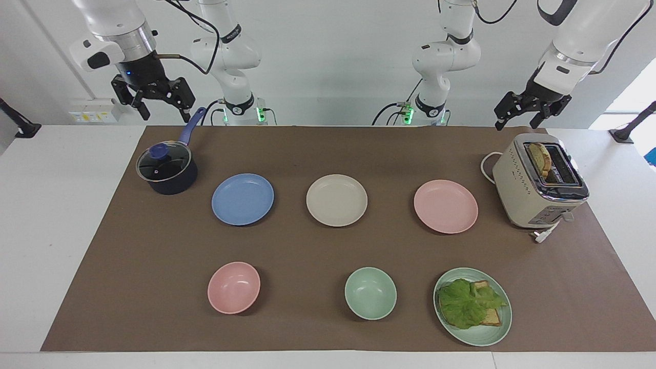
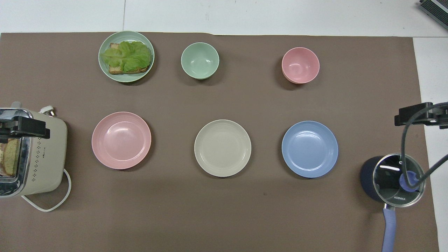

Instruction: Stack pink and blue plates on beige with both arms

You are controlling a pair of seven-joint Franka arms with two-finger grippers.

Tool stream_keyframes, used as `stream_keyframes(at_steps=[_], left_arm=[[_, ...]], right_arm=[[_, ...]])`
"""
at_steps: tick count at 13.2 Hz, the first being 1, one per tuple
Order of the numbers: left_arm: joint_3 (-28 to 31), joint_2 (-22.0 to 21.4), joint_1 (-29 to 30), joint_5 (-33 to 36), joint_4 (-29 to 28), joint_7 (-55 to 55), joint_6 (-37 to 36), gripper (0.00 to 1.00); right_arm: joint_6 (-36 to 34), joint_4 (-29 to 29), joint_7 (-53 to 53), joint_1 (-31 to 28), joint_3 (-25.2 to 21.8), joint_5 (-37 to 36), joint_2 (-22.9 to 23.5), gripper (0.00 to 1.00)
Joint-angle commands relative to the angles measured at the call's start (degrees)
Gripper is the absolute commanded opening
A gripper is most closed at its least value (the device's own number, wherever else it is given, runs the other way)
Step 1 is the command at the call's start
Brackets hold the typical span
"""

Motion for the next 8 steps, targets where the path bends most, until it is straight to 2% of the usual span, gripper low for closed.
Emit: stream_keyframes(at_steps=[1,5,8], left_arm=[[0.15,-0.44,-0.41,0.54,-6.48,0.18,6.11,1.0],[0.15,-0.53,0.03,0.54,-15.19,0.09,13.85,1.0],[0.15,0.17,-0.15,0.62,-23.53,0.18,23.68,1.0]], right_arm=[[0.03,0.25,0.64,-1.09,0.62,1.39,0.06,1.0],[0.21,0.25,0.64,-1.09,0.71,1.47,0.15,1.0],[0.21,0.25,0.64,-1.09,0.71,1.47,0.15,1.0]])
